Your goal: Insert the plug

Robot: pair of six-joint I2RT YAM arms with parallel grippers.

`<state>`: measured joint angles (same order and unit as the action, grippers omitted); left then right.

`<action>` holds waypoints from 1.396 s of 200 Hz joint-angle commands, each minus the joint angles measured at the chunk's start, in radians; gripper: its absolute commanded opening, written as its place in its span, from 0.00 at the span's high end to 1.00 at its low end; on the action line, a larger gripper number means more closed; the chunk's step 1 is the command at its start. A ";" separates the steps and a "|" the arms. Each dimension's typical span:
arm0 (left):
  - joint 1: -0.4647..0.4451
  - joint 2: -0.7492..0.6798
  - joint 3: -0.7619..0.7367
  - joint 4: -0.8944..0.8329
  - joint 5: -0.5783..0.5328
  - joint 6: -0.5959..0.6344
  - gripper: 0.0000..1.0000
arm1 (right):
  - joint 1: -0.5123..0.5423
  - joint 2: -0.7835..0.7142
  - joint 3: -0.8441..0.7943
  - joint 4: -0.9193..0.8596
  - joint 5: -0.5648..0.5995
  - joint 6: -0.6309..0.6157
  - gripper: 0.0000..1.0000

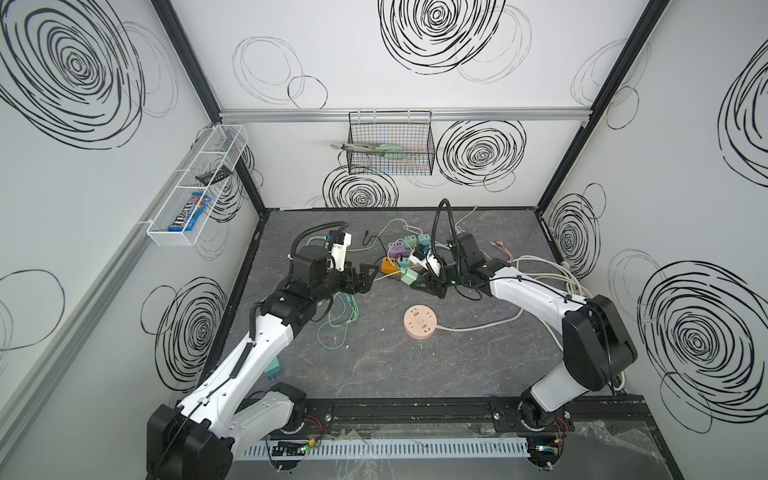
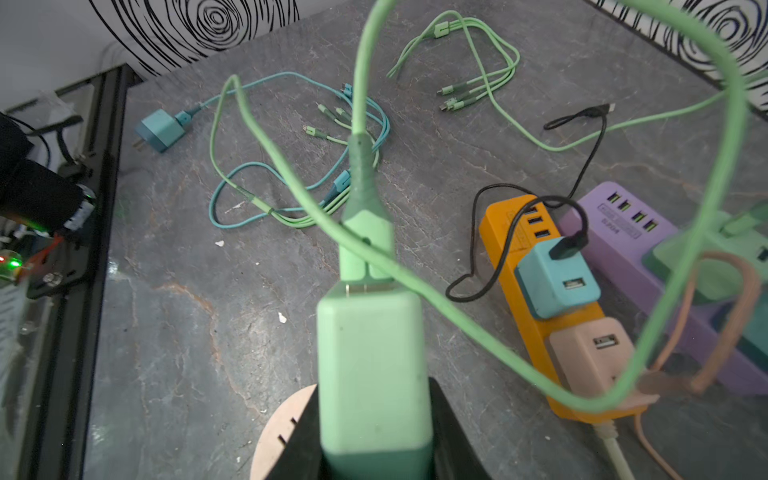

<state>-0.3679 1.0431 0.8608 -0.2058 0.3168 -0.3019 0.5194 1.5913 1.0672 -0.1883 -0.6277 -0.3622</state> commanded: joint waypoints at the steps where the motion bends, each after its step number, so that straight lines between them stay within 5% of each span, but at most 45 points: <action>1: -0.037 -0.014 0.027 0.031 0.024 0.099 0.03 | -0.012 -0.043 -0.021 0.048 -0.127 0.064 0.96; 31: -0.042 0.058 0.059 -0.125 -0.168 0.121 0.03 | -0.026 -0.066 -0.041 0.068 -0.079 0.100 0.97; 69: -0.031 0.130 0.007 -0.252 -0.433 -0.058 0.02 | -0.089 -0.083 -0.052 0.129 -0.034 0.203 1.00; 121: -0.029 0.166 -0.187 -0.102 -0.364 -0.234 0.04 | -0.099 -0.080 -0.062 0.156 -0.053 0.219 1.00; 145: -0.024 0.247 -0.251 0.057 -0.337 -0.269 0.18 | -0.097 -0.085 -0.065 0.164 -0.050 0.224 1.00; 164: -0.015 0.344 -0.197 0.101 -0.360 -0.252 0.56 | -0.096 -0.092 -0.071 0.169 -0.048 0.220 1.00; 207: -0.016 0.480 -0.097 0.134 -0.394 -0.212 0.99 | -0.093 -0.111 -0.093 0.179 -0.030 0.213 1.00; 279: 0.036 0.591 0.047 0.168 -0.370 -0.195 1.00 | -0.076 -0.090 -0.071 0.167 -0.018 0.197 1.00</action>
<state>-0.3691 1.5665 0.8528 -0.0998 -0.0650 -0.5014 0.4313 1.5146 0.9783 -0.0391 -0.6460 -0.1436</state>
